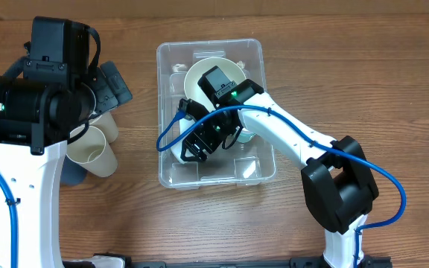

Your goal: Pack container

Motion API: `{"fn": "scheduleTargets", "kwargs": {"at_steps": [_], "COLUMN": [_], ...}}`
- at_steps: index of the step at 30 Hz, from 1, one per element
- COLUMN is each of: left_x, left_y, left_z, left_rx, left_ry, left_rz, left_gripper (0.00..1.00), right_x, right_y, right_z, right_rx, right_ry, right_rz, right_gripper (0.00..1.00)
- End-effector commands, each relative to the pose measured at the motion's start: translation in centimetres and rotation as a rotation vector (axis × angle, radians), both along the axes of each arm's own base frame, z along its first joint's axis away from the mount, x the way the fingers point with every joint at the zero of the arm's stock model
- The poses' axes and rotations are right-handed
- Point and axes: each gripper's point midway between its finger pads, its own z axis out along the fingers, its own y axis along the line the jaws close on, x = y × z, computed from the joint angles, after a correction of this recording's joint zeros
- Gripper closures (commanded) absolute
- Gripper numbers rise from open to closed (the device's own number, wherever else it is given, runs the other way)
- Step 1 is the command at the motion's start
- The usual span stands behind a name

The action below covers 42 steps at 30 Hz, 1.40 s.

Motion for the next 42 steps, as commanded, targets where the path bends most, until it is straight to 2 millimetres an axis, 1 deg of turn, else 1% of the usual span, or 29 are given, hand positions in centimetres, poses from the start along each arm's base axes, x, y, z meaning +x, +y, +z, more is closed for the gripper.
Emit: {"fn": "scheduleTargets", "kwargs": {"at_steps": [1, 3, 5, 8, 10, 11, 15, 18, 19, 21, 23, 27, 29, 33, 35, 39, 41, 42], "left_x": [0.2, 0.2, 0.2, 0.2, 0.2, 0.2, 0.2, 0.2, 0.2, 0.2, 0.2, 0.2, 0.2, 0.2, 0.2, 0.2, 0.2, 0.2], "left_y": [0.5, 0.5, 0.5, 0.5, 0.5, 0.5, 0.5, 0.5, 0.5, 0.5, 0.5, 0.5, 0.5, 0.5, 0.5, 0.5, 0.5, 0.5], "left_z": [-0.1, -0.1, -0.1, -0.1, -0.1, -0.1, -0.1, -0.1, -0.1, -0.1, -0.2, -0.1, -0.1, -0.1, -0.1, -0.1, -0.1, -0.1], "left_rx": [0.029, 0.028, 0.029, 0.028, 0.028, 0.029, 0.029, 0.028, 0.028, 0.029, 0.029, 0.029, 0.029, 0.029, 0.029, 0.028, 0.029, 0.029], "left_ry": [0.007, 0.007, 0.007, 0.007, 0.007, 0.007, 0.007, 0.006, 0.006, 0.008, 0.009, 0.009, 0.009, 0.008, 0.007, 0.005, 0.006, 0.007], "left_rz": [-0.002, -0.001, -0.002, -0.001, -0.001, -0.002, -0.002, -0.001, -0.001, -0.001, -0.002, -0.001, -0.001, -0.001, -0.001, -0.001, -0.001, -0.001], "left_gripper": [0.00, 0.00, 0.00, 0.00, 0.00, 0.00, 0.00, 0.00, 0.00, 0.00, 0.00, 0.00, 0.00, 0.00, 0.00, 0.00, 0.00, 0.00], "right_x": [-0.5, -0.6, -1.0, -1.0, -0.8, -0.8, -0.6, -0.6, -0.5, -0.5, -0.4, 0.2, 1.0, 2.3, 2.5, 2.6, 2.5, 2.5], "right_y": [0.6, 0.5, 0.5, 0.5, 0.3, 0.2, 0.2, 0.2, 0.2, 0.2, 0.3, 0.3, 0.1, -1.0, -1.3, -1.2, -1.2, -1.2], "right_z": [0.4, 0.4, 0.4, 0.3, 0.1, 0.0, 0.0, -0.1, -0.1, -0.1, 0.0, 0.3, 1.2, 2.4, 3.0, 4.3, 4.3, 4.3], "right_rx": [0.050, 0.048, 0.048, 0.040, 0.026, 0.019, 0.015, 0.013, 0.014, 0.016, 0.019, 0.010, -0.007, -0.088, -0.108, -0.105, -0.106, -0.107], "right_ry": [0.022, 0.024, 0.020, 0.015, 0.008, 0.006, 0.000, -0.005, -0.006, -0.009, -0.014, -0.045, -0.090, -0.161, -0.172, -0.176, -0.174, -0.174], "right_rz": [0.030, 0.033, 0.058, 0.059, 0.052, 0.049, 0.048, 0.047, 0.046, 0.047, 0.047, 0.041, 0.033, 0.009, 0.003, 0.004, 0.004, 0.004], "right_gripper": [0.17, 0.17, 0.23, 0.26, 0.35, 0.37, 0.58, 0.70, 0.71, 0.76, 0.79, 0.81, 0.82, 0.84, 0.86, 0.89, 0.88, 0.83]}}
